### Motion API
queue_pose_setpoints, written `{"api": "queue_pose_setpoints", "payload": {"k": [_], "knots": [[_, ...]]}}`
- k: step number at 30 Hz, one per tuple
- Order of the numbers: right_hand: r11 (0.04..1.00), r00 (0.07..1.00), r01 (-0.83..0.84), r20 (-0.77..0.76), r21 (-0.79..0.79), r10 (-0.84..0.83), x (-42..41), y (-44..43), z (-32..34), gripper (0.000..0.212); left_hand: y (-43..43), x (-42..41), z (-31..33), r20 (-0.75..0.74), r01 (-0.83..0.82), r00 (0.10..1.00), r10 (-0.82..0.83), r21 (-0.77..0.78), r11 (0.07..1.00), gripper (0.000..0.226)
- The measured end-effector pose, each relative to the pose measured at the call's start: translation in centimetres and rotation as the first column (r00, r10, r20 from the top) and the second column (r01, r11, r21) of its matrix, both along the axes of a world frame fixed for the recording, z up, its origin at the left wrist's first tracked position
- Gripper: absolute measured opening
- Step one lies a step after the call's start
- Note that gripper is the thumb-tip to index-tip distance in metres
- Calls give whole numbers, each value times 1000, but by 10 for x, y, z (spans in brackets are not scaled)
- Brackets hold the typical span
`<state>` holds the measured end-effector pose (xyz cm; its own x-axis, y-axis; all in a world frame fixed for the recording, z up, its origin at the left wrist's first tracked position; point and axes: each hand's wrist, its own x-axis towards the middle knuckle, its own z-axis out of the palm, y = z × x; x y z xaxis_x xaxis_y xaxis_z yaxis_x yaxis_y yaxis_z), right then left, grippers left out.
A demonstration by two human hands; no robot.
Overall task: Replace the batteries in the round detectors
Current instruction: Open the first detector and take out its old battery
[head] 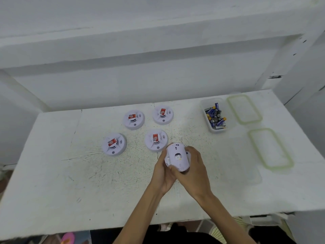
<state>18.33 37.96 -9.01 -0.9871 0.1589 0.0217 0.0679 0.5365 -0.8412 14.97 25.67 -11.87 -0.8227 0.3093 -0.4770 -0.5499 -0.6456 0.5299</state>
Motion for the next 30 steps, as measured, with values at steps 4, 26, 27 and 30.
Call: {"api": "queue_pose_setpoints", "payload": {"k": [4,26,27,30], "knots": [[999,999,26,20,-47,-25,1,0,0,79,1,-2,-3,77,-1,997,5,-45,999,69],[971,989,103,128,-216,-76,-6,3,5,31,-8,9,4,137,11,991,-10,-12,1000,58],[968,987,129,122,-217,-104,-6,5,6,25,-9,10,3,138,9,990,-10,5,1000,58],[940,974,219,122,-261,-193,-6,13,10,14,-17,11,1,88,-1,996,0,16,1000,64]]}}
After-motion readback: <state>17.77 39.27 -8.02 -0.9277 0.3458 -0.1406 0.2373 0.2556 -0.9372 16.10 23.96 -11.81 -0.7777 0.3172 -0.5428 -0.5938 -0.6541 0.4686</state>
